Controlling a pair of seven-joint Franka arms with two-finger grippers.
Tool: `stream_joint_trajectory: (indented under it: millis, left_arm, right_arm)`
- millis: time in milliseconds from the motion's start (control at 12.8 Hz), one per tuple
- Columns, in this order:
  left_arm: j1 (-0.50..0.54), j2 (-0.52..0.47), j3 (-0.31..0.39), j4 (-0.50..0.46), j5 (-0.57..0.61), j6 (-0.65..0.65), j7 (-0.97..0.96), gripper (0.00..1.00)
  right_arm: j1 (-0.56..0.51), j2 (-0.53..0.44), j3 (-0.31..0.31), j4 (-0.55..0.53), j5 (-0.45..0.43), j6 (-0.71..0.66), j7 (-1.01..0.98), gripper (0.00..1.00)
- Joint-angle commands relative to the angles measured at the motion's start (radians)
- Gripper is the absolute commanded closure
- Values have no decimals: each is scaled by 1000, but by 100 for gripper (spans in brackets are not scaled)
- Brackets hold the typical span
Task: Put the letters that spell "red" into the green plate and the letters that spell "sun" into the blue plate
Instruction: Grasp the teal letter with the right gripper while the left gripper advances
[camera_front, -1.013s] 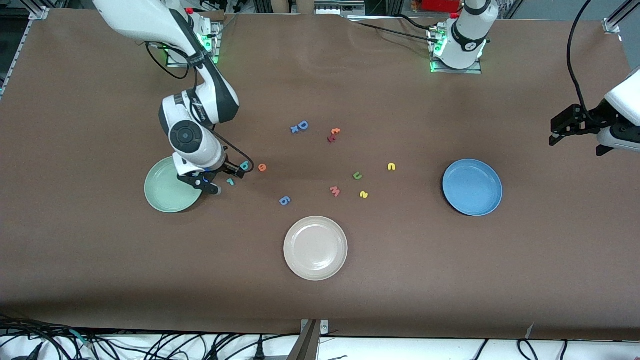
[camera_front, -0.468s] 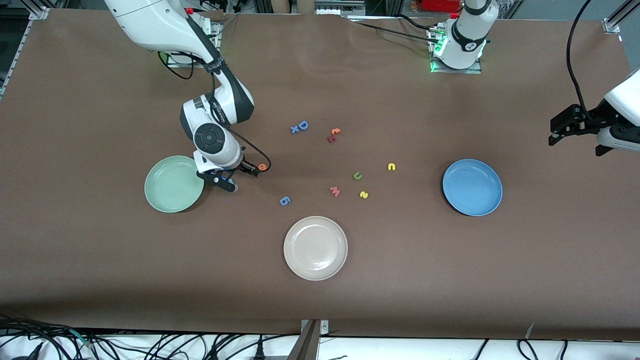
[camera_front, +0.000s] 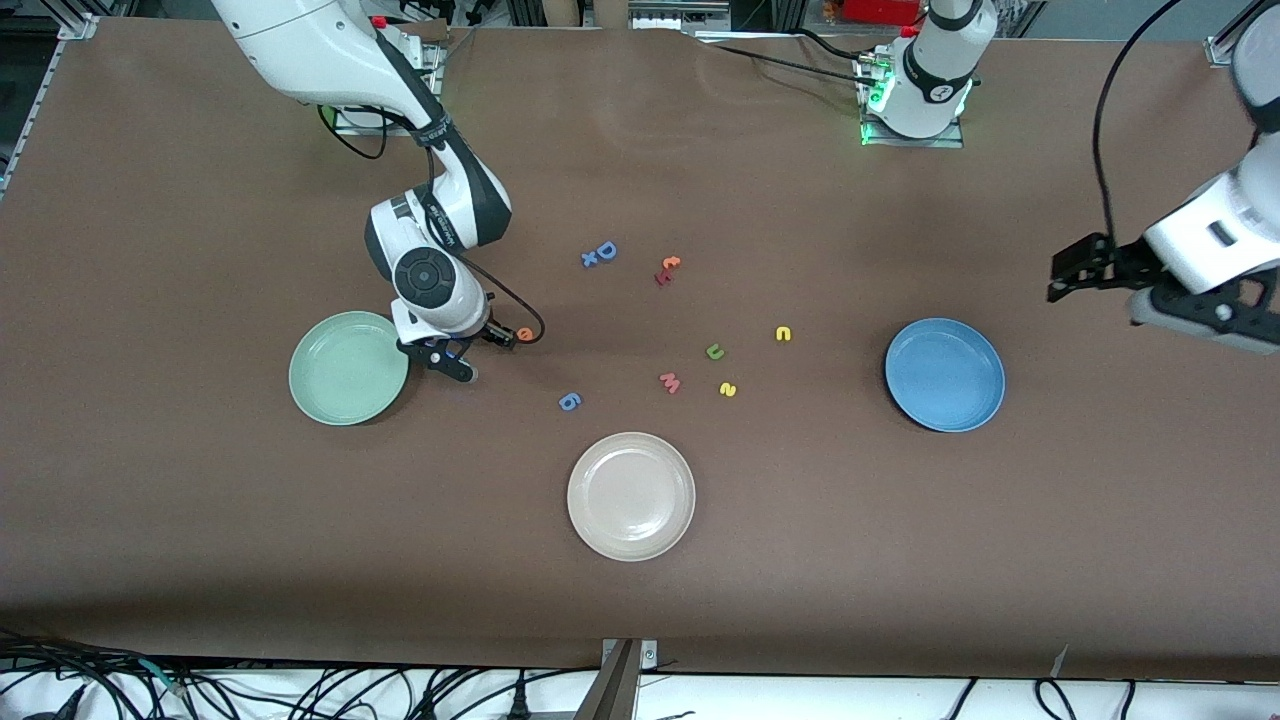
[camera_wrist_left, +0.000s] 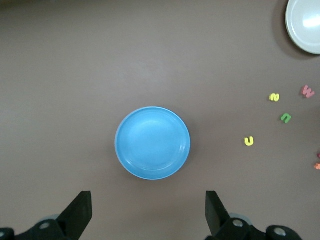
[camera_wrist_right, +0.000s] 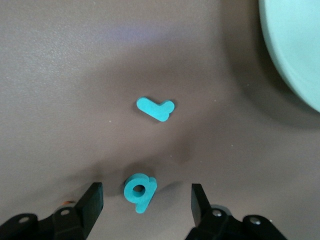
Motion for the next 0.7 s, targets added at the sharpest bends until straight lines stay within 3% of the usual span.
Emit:
stream_joint_trajectory:
  millis: [0,234,312,546,624]
  left_arm:
    - [-13,67,-17,23,-24,-19,25,0]
    - [-27,131,-69,17,-17,2,8,0]
    - [-29,148,-71,14,-22,31,7,0]
    - [-61,185,-74,9,-25,64,7,0]
    - [-78,194,-74,2,-40,75,7,0]
  right_arm:
    - [6,13,0,-5,-3,9,18,20]
    - [6,16,0,-5,-3,10,18,22]
    - [6,17,0,-5,-3,10,18,31]
    - [6,17,0,-5,-3,10,19,74]
    - [4,17,0,-5,-3,10,19,80]
